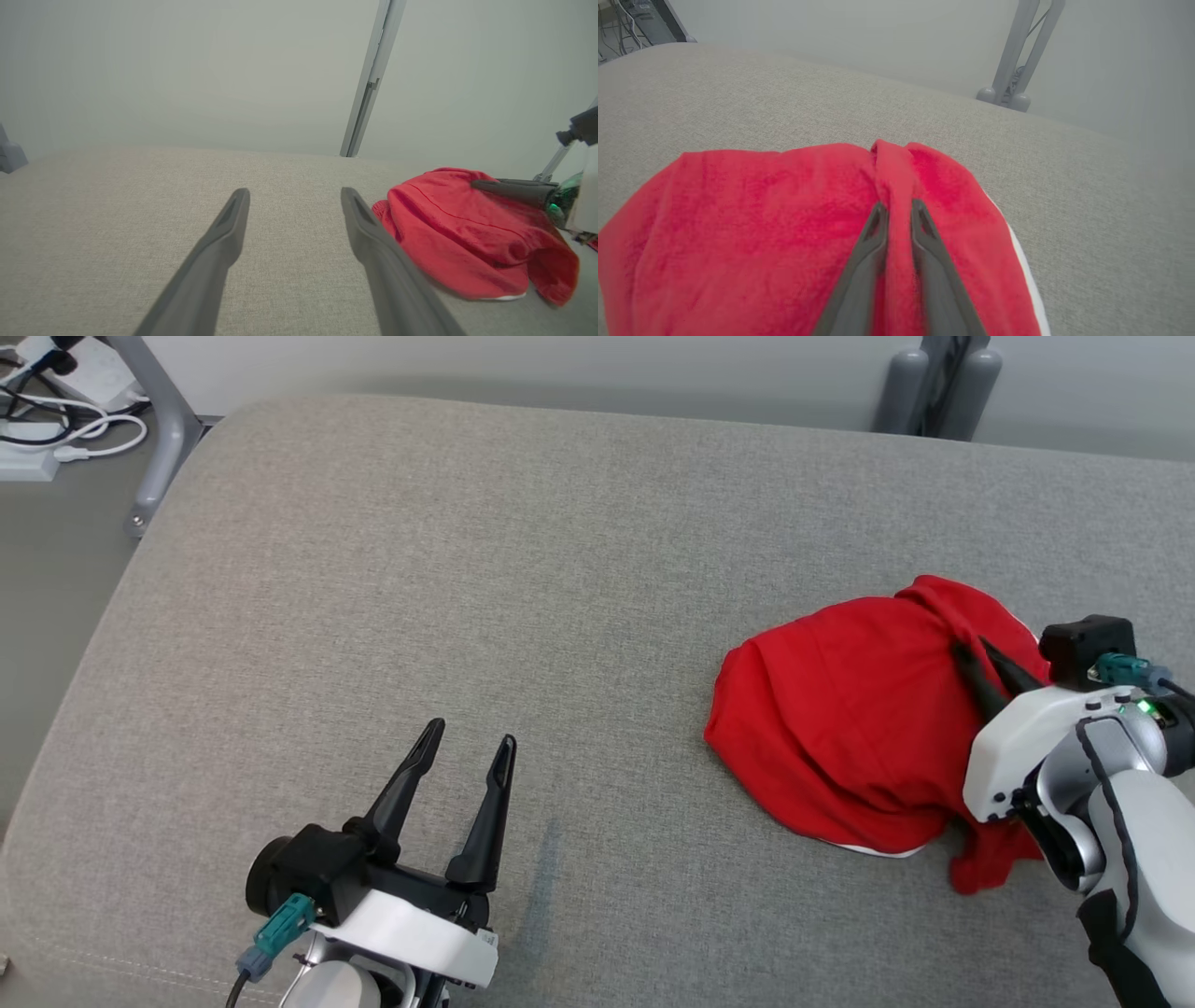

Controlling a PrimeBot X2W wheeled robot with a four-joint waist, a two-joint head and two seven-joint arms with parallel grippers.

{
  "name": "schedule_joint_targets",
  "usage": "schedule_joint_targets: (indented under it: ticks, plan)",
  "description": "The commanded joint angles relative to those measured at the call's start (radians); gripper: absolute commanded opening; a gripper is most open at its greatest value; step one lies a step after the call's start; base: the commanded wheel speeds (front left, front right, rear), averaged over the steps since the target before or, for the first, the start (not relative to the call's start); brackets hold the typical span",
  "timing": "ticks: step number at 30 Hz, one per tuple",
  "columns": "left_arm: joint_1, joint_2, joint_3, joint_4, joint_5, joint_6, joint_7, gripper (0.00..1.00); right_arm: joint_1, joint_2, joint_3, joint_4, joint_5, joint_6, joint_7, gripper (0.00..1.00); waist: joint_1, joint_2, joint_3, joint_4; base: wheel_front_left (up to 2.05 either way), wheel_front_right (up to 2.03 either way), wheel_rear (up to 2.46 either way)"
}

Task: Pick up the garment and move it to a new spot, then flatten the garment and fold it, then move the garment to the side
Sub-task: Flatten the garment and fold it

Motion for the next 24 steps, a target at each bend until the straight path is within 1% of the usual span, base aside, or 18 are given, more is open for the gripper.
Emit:
schedule_joint_targets:
  ticks: [1,5,10,12,14,16,19,21,23,24]
  plan:
    - [-0.009,0.003,0.000,0.001,-0.005,0.006,-0.003,1.00,-0.019,0.002,0.011,0.007,0.006,-0.001,-0.022,0.00,0.0000,0.0000,-0.008,0.009,0.00,0.00,0.00]
    - [-0.003,0.003,0.002,0.004,-0.005,0.008,-0.003,1.00,-0.062,0.010,0.062,-0.024,0.012,-0.001,-0.076,0.00,0.0000,0.0000,-0.022,0.020,0.00,0.00,0.00]
    - [0.009,0.003,0.010,0.010,-0.001,0.009,-0.003,1.00,-0.139,0.041,0.158,-0.141,0.061,-0.001,-0.165,0.00,0.0000,0.0000,-0.048,0.023,0.00,0.00,0.00]
    - [0.013,0.003,0.013,0.012,0.002,0.010,-0.003,1.00,-0.167,0.062,0.176,-0.192,0.107,-0.001,-0.195,0.00,0.0000,0.0000,-0.059,0.022,0.00,0.00,0.00]
    - [0.018,0.003,0.016,0.010,0.002,0.010,-0.003,1.00,-0.189,0.067,0.180,-0.228,0.126,-0.001,-0.206,0.00,0.0000,0.0000,-0.066,0.022,0.00,0.00,0.00]
    - [0.021,0.003,0.017,0.008,0.003,0.010,-0.003,1.00,-0.191,0.063,0.175,-0.228,0.127,-0.001,-0.194,0.00,0.0000,0.0000,-0.069,0.022,0.00,0.00,0.00]
    - [0.021,0.003,0.013,0.004,0.004,0.010,-0.003,1.00,-0.197,0.042,0.167,-0.205,0.071,-0.001,-0.154,0.00,0.0000,0.0000,-0.066,0.026,0.00,0.00,0.00]
    - [0.015,0.003,0.008,-0.001,0.002,0.009,-0.003,1.00,-0.182,0.027,0.149,-0.169,0.028,-0.001,-0.123,0.00,0.0000,0.0000,-0.058,0.032,0.00,0.00,0.00]
    - [0.010,0.003,0.005,-0.004,-0.001,0.009,-0.003,1.00,-0.170,0.028,0.122,-0.128,0.016,-0.001,-0.101,0.00,0.0000,0.0000,-0.045,0.037,0.00,0.00,0.00]
    - [0.007,0.003,0.004,-0.004,-0.003,0.009,-0.003,1.00,-0.166,0.016,0.113,-0.100,-0.004,-0.001,-0.089,0.00,0.0000,0.0000,-0.037,0.041,0.00,0.00,0.00]
